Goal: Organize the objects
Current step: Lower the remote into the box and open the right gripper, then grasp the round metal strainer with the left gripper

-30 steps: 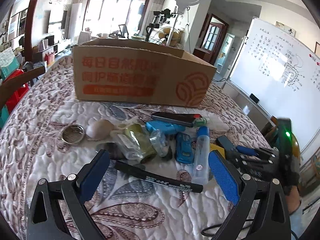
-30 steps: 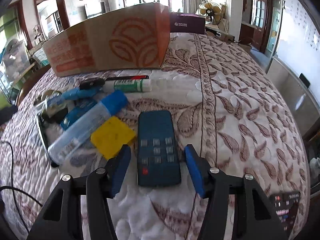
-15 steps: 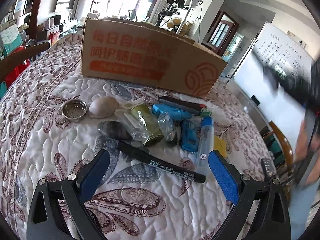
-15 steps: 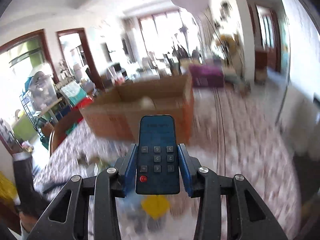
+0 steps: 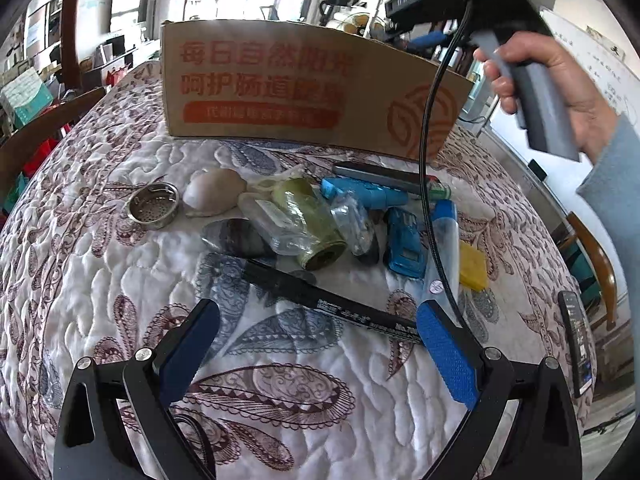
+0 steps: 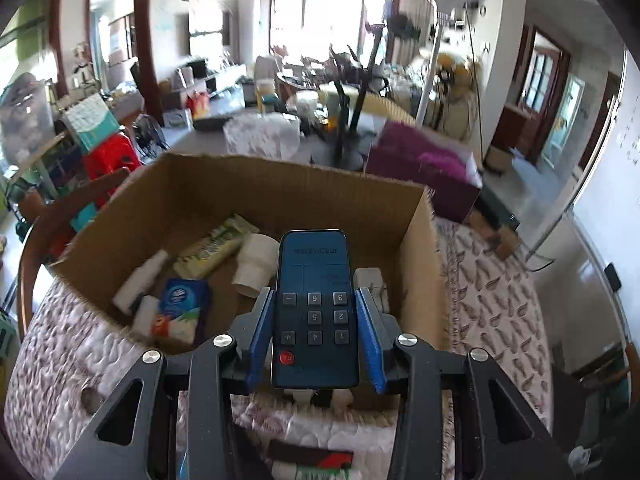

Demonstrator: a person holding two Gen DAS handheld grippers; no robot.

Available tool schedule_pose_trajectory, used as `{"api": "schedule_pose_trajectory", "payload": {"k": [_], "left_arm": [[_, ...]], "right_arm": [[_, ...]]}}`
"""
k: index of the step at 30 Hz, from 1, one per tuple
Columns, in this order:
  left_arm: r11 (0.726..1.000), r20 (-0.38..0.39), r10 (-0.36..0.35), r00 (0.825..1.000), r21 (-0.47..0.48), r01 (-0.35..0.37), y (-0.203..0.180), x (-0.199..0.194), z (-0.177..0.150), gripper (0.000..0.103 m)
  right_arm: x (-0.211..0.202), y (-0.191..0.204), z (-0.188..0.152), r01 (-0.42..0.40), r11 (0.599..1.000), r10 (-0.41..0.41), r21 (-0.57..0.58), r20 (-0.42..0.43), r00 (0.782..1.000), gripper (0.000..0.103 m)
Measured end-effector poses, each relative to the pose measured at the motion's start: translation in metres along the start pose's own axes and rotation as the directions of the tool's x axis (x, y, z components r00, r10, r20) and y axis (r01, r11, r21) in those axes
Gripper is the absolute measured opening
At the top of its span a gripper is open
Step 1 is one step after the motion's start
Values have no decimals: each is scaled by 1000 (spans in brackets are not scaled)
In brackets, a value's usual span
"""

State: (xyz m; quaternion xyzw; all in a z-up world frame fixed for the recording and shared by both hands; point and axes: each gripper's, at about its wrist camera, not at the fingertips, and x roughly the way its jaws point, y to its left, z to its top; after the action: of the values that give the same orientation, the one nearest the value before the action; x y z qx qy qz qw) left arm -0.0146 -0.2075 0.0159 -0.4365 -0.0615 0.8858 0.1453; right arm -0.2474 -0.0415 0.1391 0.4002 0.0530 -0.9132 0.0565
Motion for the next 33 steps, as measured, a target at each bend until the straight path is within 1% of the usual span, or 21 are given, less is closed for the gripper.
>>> {"api": "schedule_pose_trajectory", "payload": {"k": [4, 7, 9, 13, 15, 18, 20, 22, 25, 27, 29, 31, 32, 33], "left_arm": [[998, 9, -19, 1000, -52, 20, 11, -4, 2, 99], [997, 31, -27, 999, -78, 30, 19, -9, 4, 99], [994, 46, -30, 998, -102, 34, 26, -13, 7, 99], [984, 64, -33, 997, -173, 44, 44, -17, 9, 99], [976, 67, -39, 997, -210, 53, 52, -17, 10, 99], [965, 74, -50, 996, -254, 68, 64, -18, 11, 99], [957, 88, -45, 995, -282, 68, 73, -20, 11, 99], [949, 107, -30, 994, -310, 62, 83, -23, 11, 99], [940, 121, -14, 993, -337, 54, 96, -24, 10, 99], [932, 128, 1, 992, -360, 46, 105, -24, 11, 98], [926, 120, 29, 992, -378, 18, 113, -22, 13, 97], [918, 90, 62, 994, -395, -22, 120, -17, 18, 89], [918, 73, 77, 994, -394, -43, 121, -14, 22, 86], [922, 53, 93, 994, -382, -66, 122, -10, 27, 81]], "right_arm": [[18, -2, 1, 0, 1000, 0, 28, -14, 1000, 0], [9, -4, -3, -8, 999, 8, 35, 19, 1000, 0], [-6, -2, -5, -5, 999, 3, 32, 55, 998, 0], [-57, 3, -24, -44, 999, 43, 3, 151, 988, 0], [-88, 7, -45, -60, 998, 64, -25, 210, 976, 0], [-122, 13, -74, -65, 995, 81, -69, 257, 963, 0], [-139, 15, -100, -73, 994, 93, -82, 273, 957, 0], [-147, 14, -126, -92, 993, 109, -75, 271, 956, 0], [-145, 9, -165, -136, 990, 140, -35, 235, 962, 0], [-132, 3, -188, -154, 988, 150, 4, 190, 970, 0], [-111, -4, -212, -155, 986, 147, 57, 116, 982, 0], [-94, -8, -230, -135, 987, 129, 89, 67, 989, 0], [-86, -10, -236, -132, 987, 128, 97, 43, 991, 0], [-83, -12, -241, -133, 986, 130, 101, 33, 991, 0]]}}
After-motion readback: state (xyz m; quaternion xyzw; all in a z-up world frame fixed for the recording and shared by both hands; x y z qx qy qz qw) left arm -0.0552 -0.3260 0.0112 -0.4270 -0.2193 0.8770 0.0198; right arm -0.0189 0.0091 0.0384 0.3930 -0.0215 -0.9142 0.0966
